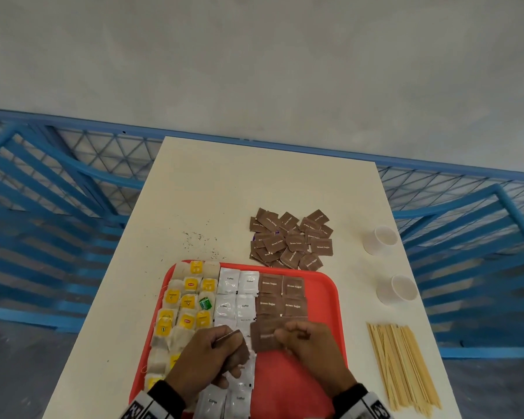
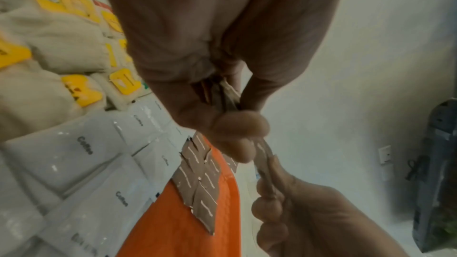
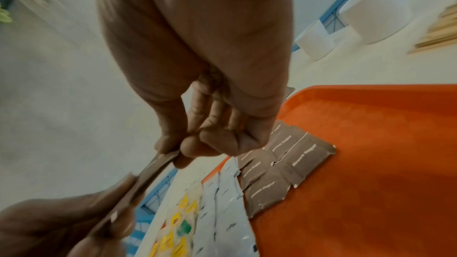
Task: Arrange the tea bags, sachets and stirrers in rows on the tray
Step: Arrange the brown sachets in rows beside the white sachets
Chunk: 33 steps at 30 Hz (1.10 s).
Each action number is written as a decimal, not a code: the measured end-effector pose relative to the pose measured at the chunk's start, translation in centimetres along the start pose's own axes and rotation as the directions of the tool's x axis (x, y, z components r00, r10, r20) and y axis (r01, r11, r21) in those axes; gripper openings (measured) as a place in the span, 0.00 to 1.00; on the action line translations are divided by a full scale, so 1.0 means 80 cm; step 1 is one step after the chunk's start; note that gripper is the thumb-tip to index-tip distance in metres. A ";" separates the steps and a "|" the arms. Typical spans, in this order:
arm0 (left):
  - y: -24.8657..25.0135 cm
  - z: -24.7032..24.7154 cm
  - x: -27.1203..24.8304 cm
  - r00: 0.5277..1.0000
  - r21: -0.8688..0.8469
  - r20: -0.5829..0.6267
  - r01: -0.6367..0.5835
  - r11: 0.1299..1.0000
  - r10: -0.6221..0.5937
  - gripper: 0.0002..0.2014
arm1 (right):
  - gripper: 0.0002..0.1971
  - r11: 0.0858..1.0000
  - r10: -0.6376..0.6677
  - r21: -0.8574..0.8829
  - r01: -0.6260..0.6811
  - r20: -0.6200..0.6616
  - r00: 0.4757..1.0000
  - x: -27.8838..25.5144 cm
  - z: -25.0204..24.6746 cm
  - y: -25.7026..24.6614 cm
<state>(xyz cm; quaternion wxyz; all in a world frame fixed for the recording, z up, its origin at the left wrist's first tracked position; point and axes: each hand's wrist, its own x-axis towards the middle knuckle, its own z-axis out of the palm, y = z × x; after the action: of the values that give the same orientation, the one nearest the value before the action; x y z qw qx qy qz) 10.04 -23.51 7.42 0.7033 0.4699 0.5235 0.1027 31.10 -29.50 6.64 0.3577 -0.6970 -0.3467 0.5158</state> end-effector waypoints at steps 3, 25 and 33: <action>-0.006 -0.010 -0.002 0.994 -0.075 -0.101 0.037 0.996 -0.044 0.13 | 0.05 0.997 0.026 -0.063 -0.035 -0.126 0.992 0.041 -0.017 0.008; -0.020 -0.031 -0.007 0.990 -0.141 -0.071 0.110 0.984 -0.121 0.07 | 0.17 0.913 0.191 -0.338 -0.227 -0.135 0.972 0.037 0.022 0.102; -0.014 -0.030 -0.009 0.989 -0.241 0.085 0.139 0.961 -0.122 0.18 | 0.21 0.933 0.096 -0.317 -0.168 -0.232 0.968 0.026 0.015 0.071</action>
<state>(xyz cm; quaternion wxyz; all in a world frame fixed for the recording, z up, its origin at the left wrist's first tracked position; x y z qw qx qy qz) 7.37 -23.23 7.02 0.7789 0.3468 0.5121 0.1039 31.02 -30.42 0.55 0.2334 -0.8204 -0.3410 0.3950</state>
